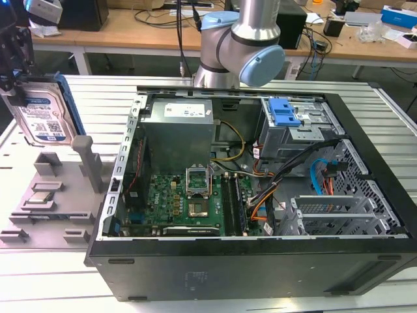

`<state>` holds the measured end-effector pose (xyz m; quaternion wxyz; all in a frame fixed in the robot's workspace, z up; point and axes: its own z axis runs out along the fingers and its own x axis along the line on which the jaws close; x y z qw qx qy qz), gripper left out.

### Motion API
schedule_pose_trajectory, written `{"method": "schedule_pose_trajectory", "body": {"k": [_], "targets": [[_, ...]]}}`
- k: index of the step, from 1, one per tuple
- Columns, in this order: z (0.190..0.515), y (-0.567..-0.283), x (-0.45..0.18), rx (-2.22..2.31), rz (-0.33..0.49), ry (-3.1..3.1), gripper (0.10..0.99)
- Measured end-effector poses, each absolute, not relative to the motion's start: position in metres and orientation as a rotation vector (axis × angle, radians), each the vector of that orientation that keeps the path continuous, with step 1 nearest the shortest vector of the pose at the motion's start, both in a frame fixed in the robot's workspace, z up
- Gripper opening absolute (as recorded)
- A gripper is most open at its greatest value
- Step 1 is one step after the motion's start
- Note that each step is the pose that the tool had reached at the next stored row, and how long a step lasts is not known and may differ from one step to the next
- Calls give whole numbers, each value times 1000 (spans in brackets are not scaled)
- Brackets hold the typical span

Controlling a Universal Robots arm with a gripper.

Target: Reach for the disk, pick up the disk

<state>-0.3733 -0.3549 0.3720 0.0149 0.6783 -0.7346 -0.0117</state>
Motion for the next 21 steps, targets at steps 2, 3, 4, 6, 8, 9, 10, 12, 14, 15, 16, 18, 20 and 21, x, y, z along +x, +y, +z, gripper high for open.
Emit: {"method": "schedule_pose_trajectory", "body": {"k": [2, 3, 4, 6, 8, 9, 10, 12, 14, 15, 16, 18, 20, 21], "targets": [[377, -355, -373, 2111, -36, -2286, 369], [382, -355, -373, 2111, -36, -2286, 369], [384, -355, -373, 2111, -36, -2286, 369], [388, -355, -373, 2111, -36, -2286, 369], [393, -355, -373, 2111, -36, -2286, 369], [395, -355, -373, 2111, -36, -2286, 369], [397, -355, -373, 2111, -36, -2286, 369], [402, -354, -373, 2111, -36, -2286, 369], [410, -354, -373, 2111, -36, -2286, 369], [412, -354, -373, 2111, -36, -2286, 369], [413, -354, -373, 2111, -36, -2286, 369], [420, -354, -373, 2111, -36, -2286, 369], [423, -354, -373, 2111, -36, -2286, 369], [425, -354, -373, 2111, -36, -2286, 369]]}}
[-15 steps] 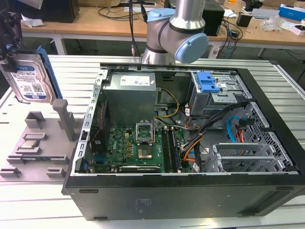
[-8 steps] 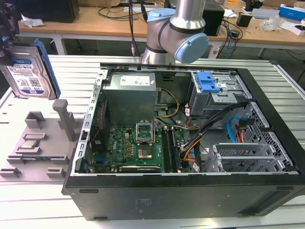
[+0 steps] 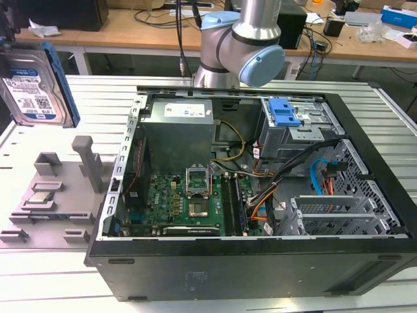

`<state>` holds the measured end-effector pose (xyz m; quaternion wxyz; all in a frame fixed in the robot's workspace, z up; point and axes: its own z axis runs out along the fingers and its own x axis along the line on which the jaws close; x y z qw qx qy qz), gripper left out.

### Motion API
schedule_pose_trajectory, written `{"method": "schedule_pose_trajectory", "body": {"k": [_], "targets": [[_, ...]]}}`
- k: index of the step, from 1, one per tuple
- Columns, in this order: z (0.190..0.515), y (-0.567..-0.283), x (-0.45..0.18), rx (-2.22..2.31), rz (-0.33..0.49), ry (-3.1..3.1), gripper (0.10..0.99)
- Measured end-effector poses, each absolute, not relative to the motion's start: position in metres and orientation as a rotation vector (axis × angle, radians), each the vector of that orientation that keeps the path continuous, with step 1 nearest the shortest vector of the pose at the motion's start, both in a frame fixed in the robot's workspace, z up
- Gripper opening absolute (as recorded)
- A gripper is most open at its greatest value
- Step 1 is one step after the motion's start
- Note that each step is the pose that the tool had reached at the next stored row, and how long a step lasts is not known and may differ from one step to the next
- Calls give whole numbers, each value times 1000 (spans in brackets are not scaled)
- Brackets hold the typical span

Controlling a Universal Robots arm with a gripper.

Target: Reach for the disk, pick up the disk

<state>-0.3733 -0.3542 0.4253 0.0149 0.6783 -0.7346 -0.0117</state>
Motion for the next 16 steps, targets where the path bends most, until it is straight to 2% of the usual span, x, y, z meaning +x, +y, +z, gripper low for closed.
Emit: {"method": "schedule_pose_trajectory", "body": {"k": [16], "targets": [[472, -354, -373, 2111, -36, -2286, 369]]}}
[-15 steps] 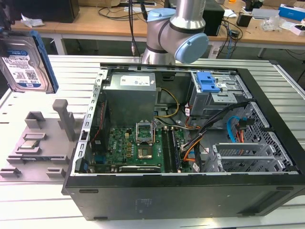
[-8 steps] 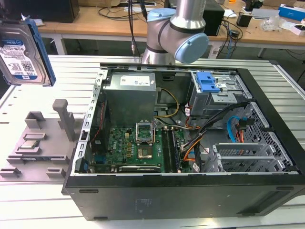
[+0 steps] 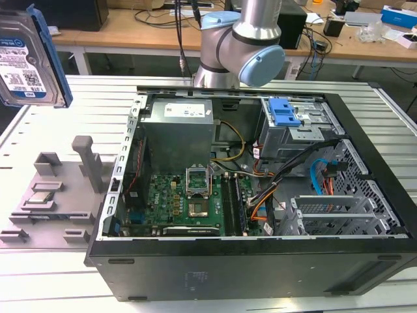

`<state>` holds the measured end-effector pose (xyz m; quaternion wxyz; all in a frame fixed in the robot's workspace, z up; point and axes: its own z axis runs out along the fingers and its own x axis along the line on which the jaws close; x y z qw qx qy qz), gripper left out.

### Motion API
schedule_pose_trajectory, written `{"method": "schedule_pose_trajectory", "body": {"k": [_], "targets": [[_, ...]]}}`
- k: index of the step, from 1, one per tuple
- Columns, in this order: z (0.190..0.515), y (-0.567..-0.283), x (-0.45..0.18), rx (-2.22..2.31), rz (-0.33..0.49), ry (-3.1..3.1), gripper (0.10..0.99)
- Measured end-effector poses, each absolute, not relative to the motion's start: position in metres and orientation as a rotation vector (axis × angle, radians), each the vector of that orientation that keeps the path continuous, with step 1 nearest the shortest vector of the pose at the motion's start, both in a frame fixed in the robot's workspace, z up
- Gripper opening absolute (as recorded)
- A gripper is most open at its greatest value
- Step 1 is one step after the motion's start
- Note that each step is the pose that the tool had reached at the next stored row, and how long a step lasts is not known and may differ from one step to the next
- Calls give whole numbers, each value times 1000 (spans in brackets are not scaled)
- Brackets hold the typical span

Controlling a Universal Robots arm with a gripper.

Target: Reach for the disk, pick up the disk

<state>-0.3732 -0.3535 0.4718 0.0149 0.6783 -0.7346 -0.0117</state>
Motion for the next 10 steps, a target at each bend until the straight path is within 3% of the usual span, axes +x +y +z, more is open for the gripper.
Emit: {"method": "schedule_pose_trajectory", "body": {"k": [10], "targets": [[495, -353, -373, 2111, -36, -2286, 369]]}}
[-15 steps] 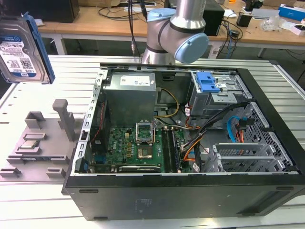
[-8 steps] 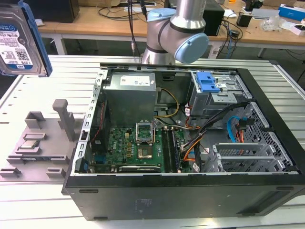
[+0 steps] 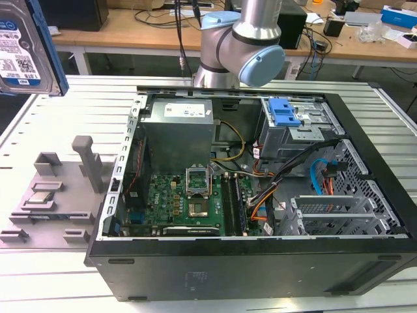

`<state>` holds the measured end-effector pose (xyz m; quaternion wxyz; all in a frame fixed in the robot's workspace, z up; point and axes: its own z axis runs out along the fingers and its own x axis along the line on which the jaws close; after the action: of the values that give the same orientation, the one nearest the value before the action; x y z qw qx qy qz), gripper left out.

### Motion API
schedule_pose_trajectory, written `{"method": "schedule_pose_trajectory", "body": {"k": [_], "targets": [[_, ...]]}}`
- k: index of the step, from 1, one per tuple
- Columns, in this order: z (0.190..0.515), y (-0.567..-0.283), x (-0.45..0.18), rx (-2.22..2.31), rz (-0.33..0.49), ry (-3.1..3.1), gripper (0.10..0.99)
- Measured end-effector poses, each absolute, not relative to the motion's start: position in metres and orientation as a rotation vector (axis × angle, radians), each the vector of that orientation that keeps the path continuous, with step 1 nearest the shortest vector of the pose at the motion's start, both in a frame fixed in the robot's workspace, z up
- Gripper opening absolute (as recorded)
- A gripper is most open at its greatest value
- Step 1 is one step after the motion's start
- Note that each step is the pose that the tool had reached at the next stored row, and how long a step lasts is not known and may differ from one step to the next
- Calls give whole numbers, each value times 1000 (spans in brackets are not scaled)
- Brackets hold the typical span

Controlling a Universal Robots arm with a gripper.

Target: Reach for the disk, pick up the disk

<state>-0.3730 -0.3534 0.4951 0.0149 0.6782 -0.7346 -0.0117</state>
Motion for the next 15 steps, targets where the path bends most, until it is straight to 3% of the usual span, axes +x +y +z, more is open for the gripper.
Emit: {"method": "schedule_pose_trajectory", "body": {"k": [15], "targets": [[515, -353, -373, 2111, -36, -2286, 369]]}}
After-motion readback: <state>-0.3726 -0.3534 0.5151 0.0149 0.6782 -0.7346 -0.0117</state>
